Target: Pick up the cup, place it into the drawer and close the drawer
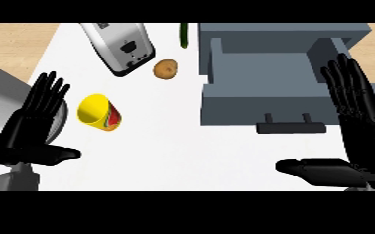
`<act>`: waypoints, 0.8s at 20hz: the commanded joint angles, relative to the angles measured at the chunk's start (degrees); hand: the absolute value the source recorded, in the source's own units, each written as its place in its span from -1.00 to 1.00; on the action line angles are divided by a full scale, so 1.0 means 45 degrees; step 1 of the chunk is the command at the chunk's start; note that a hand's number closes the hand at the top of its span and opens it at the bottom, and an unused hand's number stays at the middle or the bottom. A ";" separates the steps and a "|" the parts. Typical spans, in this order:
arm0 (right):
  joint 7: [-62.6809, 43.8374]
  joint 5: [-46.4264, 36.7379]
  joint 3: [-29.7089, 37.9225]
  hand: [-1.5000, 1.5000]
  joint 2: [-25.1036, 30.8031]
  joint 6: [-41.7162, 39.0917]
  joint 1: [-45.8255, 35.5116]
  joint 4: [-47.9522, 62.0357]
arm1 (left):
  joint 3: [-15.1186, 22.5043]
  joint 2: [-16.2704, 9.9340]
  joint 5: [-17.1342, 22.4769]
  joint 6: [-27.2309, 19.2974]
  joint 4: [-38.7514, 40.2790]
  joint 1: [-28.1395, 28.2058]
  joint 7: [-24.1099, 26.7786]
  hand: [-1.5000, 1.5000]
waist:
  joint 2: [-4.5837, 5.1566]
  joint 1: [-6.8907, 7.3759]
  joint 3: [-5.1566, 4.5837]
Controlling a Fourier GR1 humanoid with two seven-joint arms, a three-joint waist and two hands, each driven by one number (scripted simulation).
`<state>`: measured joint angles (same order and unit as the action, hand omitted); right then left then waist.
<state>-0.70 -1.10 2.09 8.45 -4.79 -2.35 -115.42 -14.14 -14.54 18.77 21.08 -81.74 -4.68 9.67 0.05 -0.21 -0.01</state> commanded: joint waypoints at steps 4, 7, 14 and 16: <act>0.0047 -0.0012 0.0570 -1.00 0.0186 -0.0138 -0.0467 0.0517 | -0.0591 -0.0643 -0.1245 0.0453 0.3689 -0.0583 0.2205 -1.00 | 0.0005 0.0014 -0.0003; 0.0063 0.0545 0.0922 -1.00 0.0285 -0.0375 -0.0867 0.0846 | -0.0295 -0.0339 -0.2537 -0.0144 0.5994 -0.1534 0.3954 -1.00 | 0.0021 -0.0045 -0.0007; 0.0729 0.0053 0.0311 -1.00 -0.0155 -0.0658 0.0248 0.0512 | -0.0655 -0.1131 -0.3183 0.0226 1.0358 -0.3067 0.6276 -1.00 | 0.0013 -0.0056 -0.0007; 0.1053 0.0118 0.0533 -1.00 -0.0271 -0.0525 0.0009 0.0936 | -0.0942 -0.1756 -0.3078 0.0928 1.1623 -0.3642 0.6819 -1.00 | 0.0026 -0.0074 -0.0010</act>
<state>1.38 -0.52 4.03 7.97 -6.92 -2.31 -113.65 -17.16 -19.74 5.75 22.87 -39.39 -16.71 35.49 0.13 -0.50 -0.06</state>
